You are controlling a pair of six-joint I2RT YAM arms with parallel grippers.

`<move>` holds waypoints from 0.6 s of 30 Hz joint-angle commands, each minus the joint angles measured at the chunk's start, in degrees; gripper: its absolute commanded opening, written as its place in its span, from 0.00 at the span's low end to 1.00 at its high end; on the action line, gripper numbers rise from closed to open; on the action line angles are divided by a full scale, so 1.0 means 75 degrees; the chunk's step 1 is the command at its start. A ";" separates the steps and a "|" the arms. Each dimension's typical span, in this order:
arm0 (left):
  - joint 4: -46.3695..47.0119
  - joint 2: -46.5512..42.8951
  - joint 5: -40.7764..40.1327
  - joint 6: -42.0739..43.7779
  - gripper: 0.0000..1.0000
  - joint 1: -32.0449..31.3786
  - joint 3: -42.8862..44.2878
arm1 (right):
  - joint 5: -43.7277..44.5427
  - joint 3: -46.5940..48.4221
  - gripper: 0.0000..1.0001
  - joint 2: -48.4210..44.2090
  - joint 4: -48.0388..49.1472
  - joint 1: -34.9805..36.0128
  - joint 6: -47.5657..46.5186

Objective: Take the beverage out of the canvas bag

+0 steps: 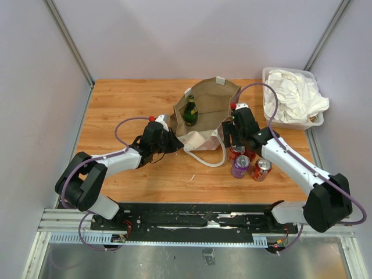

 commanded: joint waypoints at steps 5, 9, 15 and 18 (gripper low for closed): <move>-0.0084 0.0009 -0.0091 0.0041 0.09 0.0053 -0.0047 | 0.0423 0.0748 0.87 -0.0577 -0.0292 -0.0102 -0.0238; -0.0133 0.0012 -0.0103 0.0076 0.09 0.0053 -0.0018 | 0.0231 0.1120 0.85 -0.0650 -0.0307 -0.0075 -0.0295; -0.0123 0.0021 -0.0093 0.0053 0.09 0.0053 0.0002 | 0.0258 0.2280 0.82 -0.0380 -0.0480 0.0405 -0.0705; -0.0135 0.0043 -0.0099 0.0053 0.09 0.0053 0.0057 | 0.0343 0.2965 0.79 -0.0047 -0.0544 0.0681 -0.0984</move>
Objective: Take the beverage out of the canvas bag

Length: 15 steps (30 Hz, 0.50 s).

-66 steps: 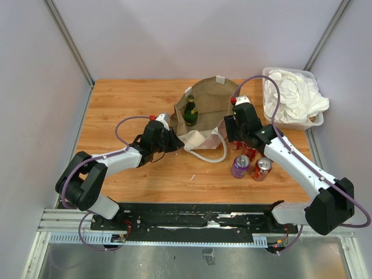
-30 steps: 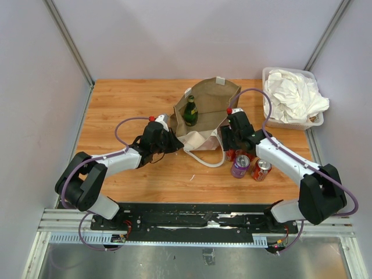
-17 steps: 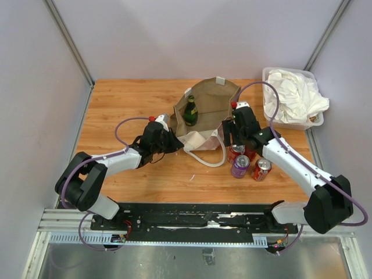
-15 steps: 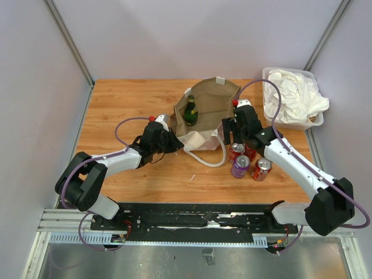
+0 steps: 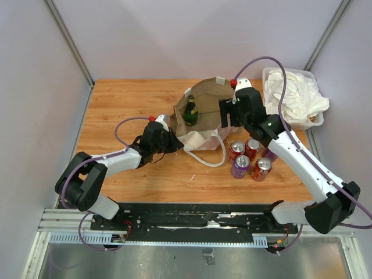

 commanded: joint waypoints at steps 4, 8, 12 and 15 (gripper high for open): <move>-0.0119 0.0063 -0.0050 0.0010 0.09 0.0059 0.0107 | 0.0213 0.1214 0.77 0.0641 -0.0100 0.0472 -0.0500; -0.0184 0.0018 -0.0140 0.0083 0.09 0.0056 0.0084 | -0.0029 0.1034 0.75 0.0734 0.0236 0.0487 -0.0481; -0.0180 0.0041 -0.0132 0.0070 0.09 0.0059 0.0036 | -0.0015 0.1065 0.74 0.0816 0.0095 0.0544 -0.0472; -0.0074 0.0037 -0.0119 -0.0007 0.09 0.0059 -0.0056 | 0.0271 0.0694 0.74 0.0499 0.0039 0.0587 -0.0234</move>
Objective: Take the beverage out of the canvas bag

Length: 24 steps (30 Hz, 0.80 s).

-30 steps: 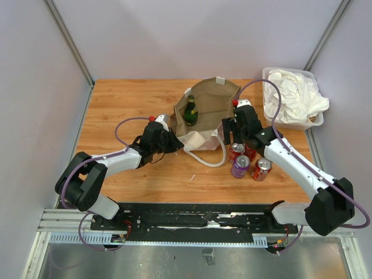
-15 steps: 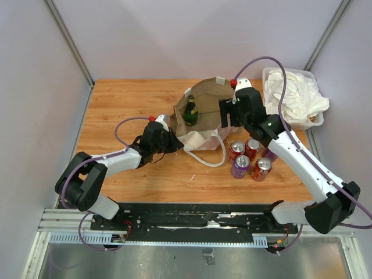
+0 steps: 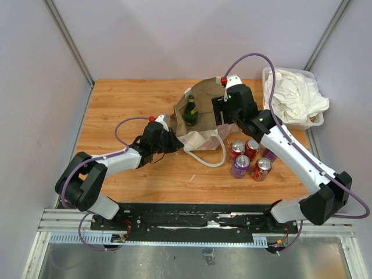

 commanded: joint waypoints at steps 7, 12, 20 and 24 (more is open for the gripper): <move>-0.0026 0.0070 -0.0088 -0.0006 0.09 0.0058 -0.0071 | 0.0865 -0.1977 0.73 -0.1590 -0.0376 0.0140 0.0830; 0.0029 0.0076 -0.0056 -0.0044 0.09 0.0061 -0.0129 | 0.0969 -0.2748 0.77 -0.2100 -0.0807 0.0147 0.1097; 0.0092 -0.0005 -0.0062 -0.0101 0.09 0.0056 -0.0243 | 0.0773 -0.3799 0.80 -0.2635 -0.1234 0.0148 0.1768; 0.0102 0.0000 -0.0014 -0.0126 0.09 0.0050 -0.0252 | 0.0499 -0.4037 0.79 -0.2694 -0.1328 0.0152 0.1949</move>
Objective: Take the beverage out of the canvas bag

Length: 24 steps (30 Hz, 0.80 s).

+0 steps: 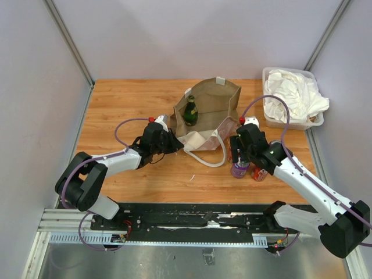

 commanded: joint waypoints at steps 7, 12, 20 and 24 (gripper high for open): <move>-0.0020 -0.0003 -0.0044 -0.0018 0.09 0.0055 -0.0174 | -0.0338 -0.0346 0.81 -0.0141 -0.0245 0.0203 0.0424; -0.0007 0.0055 -0.0037 -0.0036 0.09 0.0053 -0.0186 | -0.0447 -0.0350 0.78 0.0074 -0.0217 0.0225 0.0374; 0.0016 0.0075 -0.0035 -0.0042 0.09 0.0055 -0.0175 | -0.0529 -0.0379 0.63 0.0312 -0.0369 0.0309 0.0440; 0.0016 0.0090 -0.0046 -0.0035 0.09 0.0059 -0.0187 | -0.0510 -0.0402 0.57 0.0337 -0.0574 0.0353 0.0468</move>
